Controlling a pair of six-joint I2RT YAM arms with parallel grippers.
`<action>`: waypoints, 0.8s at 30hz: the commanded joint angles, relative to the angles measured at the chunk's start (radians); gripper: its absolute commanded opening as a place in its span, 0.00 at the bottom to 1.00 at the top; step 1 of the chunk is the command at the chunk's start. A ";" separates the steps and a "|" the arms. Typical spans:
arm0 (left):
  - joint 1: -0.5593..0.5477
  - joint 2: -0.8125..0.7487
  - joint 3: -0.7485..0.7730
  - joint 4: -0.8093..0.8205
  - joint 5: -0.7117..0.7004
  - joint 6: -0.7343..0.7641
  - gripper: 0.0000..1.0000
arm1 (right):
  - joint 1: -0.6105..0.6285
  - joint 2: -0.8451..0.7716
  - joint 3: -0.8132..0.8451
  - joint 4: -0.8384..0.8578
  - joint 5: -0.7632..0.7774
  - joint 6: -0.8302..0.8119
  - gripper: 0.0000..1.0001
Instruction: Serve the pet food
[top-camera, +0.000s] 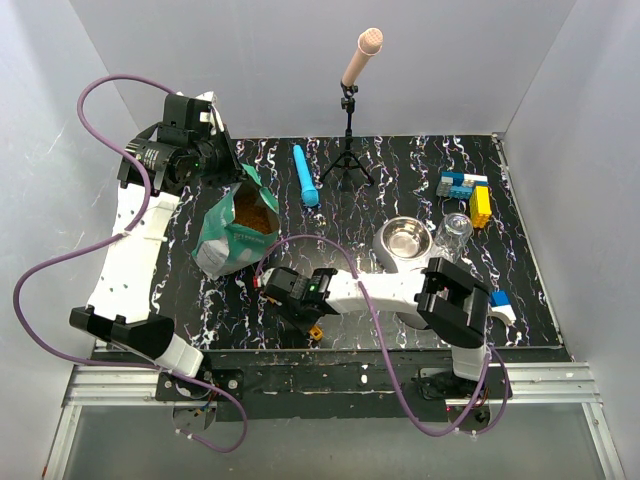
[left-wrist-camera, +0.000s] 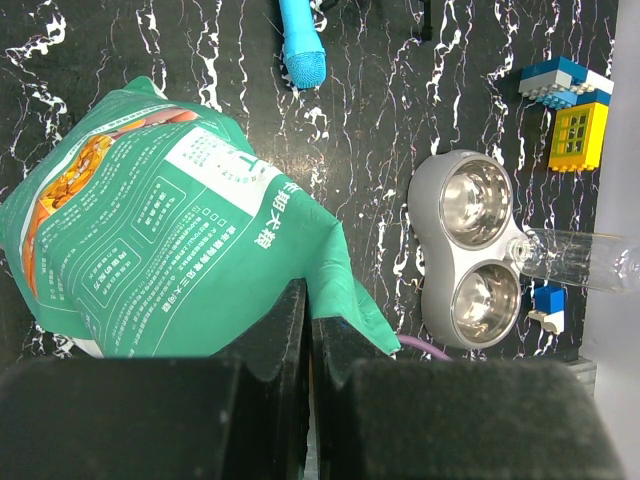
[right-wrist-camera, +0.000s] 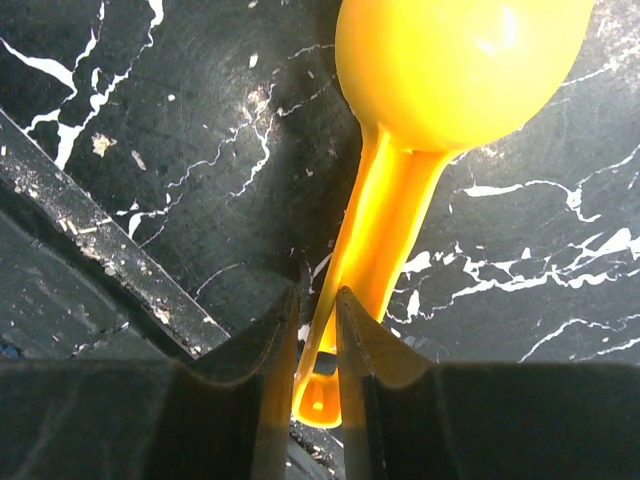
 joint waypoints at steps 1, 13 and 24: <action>-0.001 -0.032 0.054 0.064 0.030 -0.012 0.00 | 0.002 0.008 -0.009 0.049 -0.014 0.000 0.26; -0.002 -0.028 0.060 0.069 0.040 -0.026 0.00 | -0.332 -0.172 -0.389 0.627 -0.927 0.196 0.01; -0.001 -0.032 0.055 0.072 0.047 -0.035 0.00 | -0.487 0.098 -0.380 1.048 -1.365 0.516 0.01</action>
